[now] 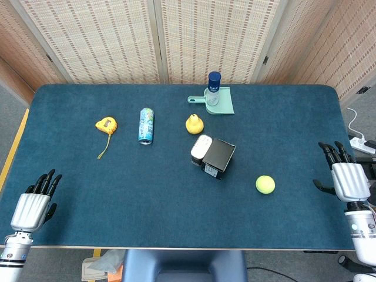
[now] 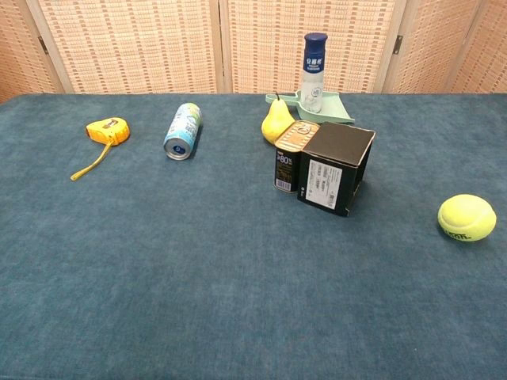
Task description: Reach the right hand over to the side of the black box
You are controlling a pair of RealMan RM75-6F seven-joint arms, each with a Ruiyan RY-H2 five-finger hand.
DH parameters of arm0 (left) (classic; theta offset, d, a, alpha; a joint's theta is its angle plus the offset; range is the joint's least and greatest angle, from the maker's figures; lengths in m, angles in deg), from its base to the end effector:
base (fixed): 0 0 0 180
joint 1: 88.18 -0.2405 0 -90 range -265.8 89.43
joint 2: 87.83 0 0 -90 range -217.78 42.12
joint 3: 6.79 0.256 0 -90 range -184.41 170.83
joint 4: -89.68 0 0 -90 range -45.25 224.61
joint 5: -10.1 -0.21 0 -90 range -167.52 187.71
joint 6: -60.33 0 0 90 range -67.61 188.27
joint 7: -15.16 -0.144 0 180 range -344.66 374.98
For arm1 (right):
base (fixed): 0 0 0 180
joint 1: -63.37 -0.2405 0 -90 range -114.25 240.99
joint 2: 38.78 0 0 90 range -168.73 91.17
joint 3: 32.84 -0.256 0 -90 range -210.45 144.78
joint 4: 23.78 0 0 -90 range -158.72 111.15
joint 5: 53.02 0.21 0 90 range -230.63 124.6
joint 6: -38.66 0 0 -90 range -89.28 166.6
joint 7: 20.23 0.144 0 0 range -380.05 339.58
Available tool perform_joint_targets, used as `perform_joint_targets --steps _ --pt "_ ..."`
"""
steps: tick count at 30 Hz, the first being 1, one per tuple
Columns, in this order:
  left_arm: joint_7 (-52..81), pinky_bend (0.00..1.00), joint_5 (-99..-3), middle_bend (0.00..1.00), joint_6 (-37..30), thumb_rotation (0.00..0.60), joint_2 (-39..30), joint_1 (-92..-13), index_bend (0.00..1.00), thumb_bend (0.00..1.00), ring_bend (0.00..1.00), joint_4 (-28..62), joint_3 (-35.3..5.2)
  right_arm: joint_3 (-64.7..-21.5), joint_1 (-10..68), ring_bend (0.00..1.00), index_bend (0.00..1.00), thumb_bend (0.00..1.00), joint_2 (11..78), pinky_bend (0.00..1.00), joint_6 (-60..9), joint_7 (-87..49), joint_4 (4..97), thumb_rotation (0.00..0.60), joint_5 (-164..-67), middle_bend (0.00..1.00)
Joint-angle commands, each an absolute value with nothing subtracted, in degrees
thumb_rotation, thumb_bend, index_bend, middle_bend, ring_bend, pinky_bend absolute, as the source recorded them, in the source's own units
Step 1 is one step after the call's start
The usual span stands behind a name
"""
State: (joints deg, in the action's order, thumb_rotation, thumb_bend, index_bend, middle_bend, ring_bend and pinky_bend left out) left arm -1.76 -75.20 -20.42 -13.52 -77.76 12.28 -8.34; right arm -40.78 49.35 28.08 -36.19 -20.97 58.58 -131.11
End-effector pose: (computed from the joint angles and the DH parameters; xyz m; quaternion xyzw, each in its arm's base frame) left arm -0.3334 0.2115 0.1137 -0.6839 -0.2667 -0.2723 0.6221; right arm -0.3265 -0.2548 0.1624 0.6075 -0.3623 0.3555 0.6110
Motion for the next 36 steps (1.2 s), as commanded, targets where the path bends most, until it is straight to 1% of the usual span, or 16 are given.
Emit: perform_joint_targets --steps 1,7,10,13,15,17,19,21,23,24,26,27,30,32,36 --pt "-1.87 0.38 -75.33 0.08 -20.55 0.600 -13.52 -77.81 0.11 0.40 0.12 12.24 -8.28 -40.56 49.37 0.00 0.08 0.17 28.00 0.25 -35.95 -20.93 58.74 0.600 -131.20 0.14" --pt "-1.73 0.38 -76.03 0.08 -21.41 0.600 -13.77 -78.14 0.11 0.40 0.12 11.97 -8.02 -39.98 49.37 0.00 0.08 0.18 27.77 0.25 -35.65 -21.04 59.28 0.600 -131.90 0.14" --pt "-1.39 0.38 -76.48 0.08 -21.67 0.600 -13.86 -78.10 0.11 0.40 0.12 11.81 -7.96 -39.53 49.12 0.00 0.08 0.20 27.94 0.25 -34.80 -21.48 59.10 0.600 -132.04 0.14" --pt "-0.89 0.38 -76.74 0.08 -21.44 0.600 -13.91 -78.07 0.11 0.40 0.12 11.95 -7.71 -38.71 48.49 0.00 0.09 0.30 27.87 0.25 -32.92 -21.44 58.92 0.600 -132.60 0.17" --pt "-0.70 0.38 -76.61 0.08 -21.13 0.600 -13.98 -78.03 0.11 0.40 0.12 12.16 -7.67 -38.08 47.71 0.00 0.12 0.37 27.47 0.25 -31.51 -22.16 58.73 0.600 -133.49 0.19" --pt "-0.74 0.38 -76.20 0.08 -21.02 0.600 -13.95 -78.08 0.11 0.40 0.12 12.32 -7.83 -37.36 46.87 0.01 0.16 0.44 27.15 0.25 -30.67 -23.51 58.16 0.600 -135.12 0.22" --pt "-0.84 0.38 -75.88 0.08 -21.03 0.600 -13.98 -78.19 0.11 0.40 0.12 12.30 -7.95 -36.63 46.17 0.05 0.23 0.50 27.22 0.25 -30.54 -24.02 57.27 0.600 -137.31 0.27" --pt "-1.16 0.38 -75.66 0.08 -21.22 0.600 -13.96 -78.30 0.11 0.40 0.12 12.15 -8.11 -35.65 45.34 0.10 0.30 0.57 27.37 0.25 -30.73 -23.55 55.89 0.600 -140.38 0.34" --pt "-1.35 0.38 -75.58 0.08 -21.43 0.600 -14.06 -78.45 0.11 0.40 0.12 11.96 -8.14 -34.46 44.55 0.17 0.39 0.65 27.42 0.26 -31.14 -22.63 54.42 0.600 -143.77 0.44" --pt "-1.44 0.38 -75.57 0.08 -21.48 0.600 -14.09 -78.49 0.11 0.40 0.12 11.91 -8.14 -34.03 44.29 0.20 0.43 0.69 27.57 0.29 -31.72 -22.30 53.59 0.600 -145.26 0.48" --pt "-1.64 0.38 -75.55 0.08 -21.62 0.600 -14.12 -78.60 0.11 0.40 0.12 11.90 -8.12 -33.09 43.97 0.28 0.52 0.77 28.07 0.39 -33.07 -21.68 51.53 0.600 -148.09 0.57" --pt "-1.71 0.38 -75.54 0.08 -21.74 0.600 -14.14 -78.70 0.11 0.40 0.12 11.90 -8.10 -32.51 43.90 0.31 0.55 0.80 28.45 0.42 -33.98 -21.34 50.11 0.600 -149.61 0.60" --pt "-1.79 0.38 -75.60 0.08 -22.04 0.600 -14.16 -78.85 0.11 0.40 0.12 11.83 -8.11 -31.14 43.67 0.41 0.68 0.93 28.80 0.51 -34.56 -19.60 47.73 0.600 -151.69 0.72" --pt "-1.89 0.38 -75.71 0.08 -22.30 0.600 -14.16 -78.93 0.11 0.40 0.12 11.80 -8.14 -29.65 42.80 0.46 0.72 0.99 27.79 0.54 -32.46 -17.57 47.33 0.600 -152.65 0.78" --pt "-2.11 0.38 -75.75 0.08 -22.61 0.600 -14.09 -79.04 0.11 0.40 0.12 11.80 -8.25 -25.91 40.04 0.50 0.73 1.00 24.77 0.54 -25.63 -15.74 47.28 0.600 -155.00 0.84"
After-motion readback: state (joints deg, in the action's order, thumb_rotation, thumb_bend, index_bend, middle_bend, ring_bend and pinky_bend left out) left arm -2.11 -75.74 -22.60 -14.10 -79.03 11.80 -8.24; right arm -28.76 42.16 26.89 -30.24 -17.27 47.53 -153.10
